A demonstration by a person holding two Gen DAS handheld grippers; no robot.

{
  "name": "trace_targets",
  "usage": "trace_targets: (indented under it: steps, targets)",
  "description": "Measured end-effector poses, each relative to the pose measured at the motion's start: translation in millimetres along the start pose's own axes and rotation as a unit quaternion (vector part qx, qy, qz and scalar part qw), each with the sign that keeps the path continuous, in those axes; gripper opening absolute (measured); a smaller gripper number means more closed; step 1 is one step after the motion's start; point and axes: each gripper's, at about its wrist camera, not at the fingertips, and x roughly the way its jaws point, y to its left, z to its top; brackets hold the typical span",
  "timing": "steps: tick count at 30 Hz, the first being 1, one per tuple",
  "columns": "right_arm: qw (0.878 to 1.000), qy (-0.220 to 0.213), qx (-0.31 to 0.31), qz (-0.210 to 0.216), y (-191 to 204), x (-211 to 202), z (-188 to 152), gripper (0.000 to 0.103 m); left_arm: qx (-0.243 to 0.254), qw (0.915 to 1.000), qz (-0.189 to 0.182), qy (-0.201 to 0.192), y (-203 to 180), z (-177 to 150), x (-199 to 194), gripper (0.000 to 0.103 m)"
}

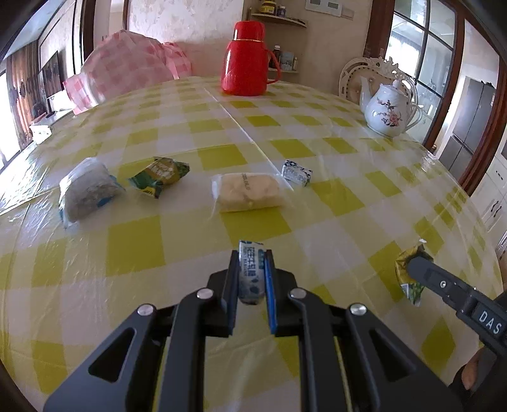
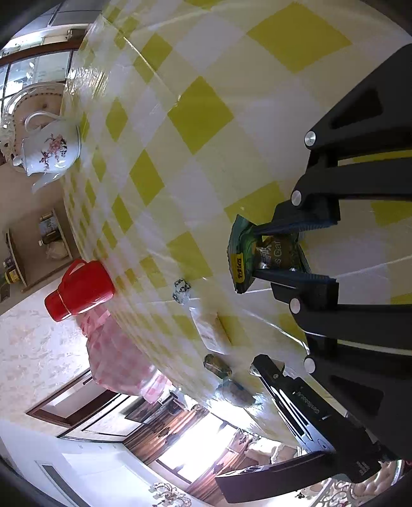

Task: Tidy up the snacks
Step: 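Grasp the small blue-and-white packet with the left gripper while the right holds the garlic packet, then carry both packets off the table edge to above the box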

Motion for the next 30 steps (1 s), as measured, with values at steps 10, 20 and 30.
trace_targets:
  steps: [10,20,30]
  targets:
    - [1.000,-0.005,-0.015,0.016,14.5,-14.7,-19.6,0.022,-0.018,0.9998,-0.003,-0.010,16.2,-18.8,-26.6,0.015]
    - [0.998,-0.018,-0.037,0.051,38.4,-35.1,-40.8,0.022,-0.045,0.9984,-0.013,-0.030,32.6,-40.8,-61.7,0.015]
    - [0.996,-0.012,-0.032,0.084,51.3,-52.2,-70.4,0.022,-0.064,0.9965,-0.010,-0.052,50.7,-72.6,-97.8,0.015]
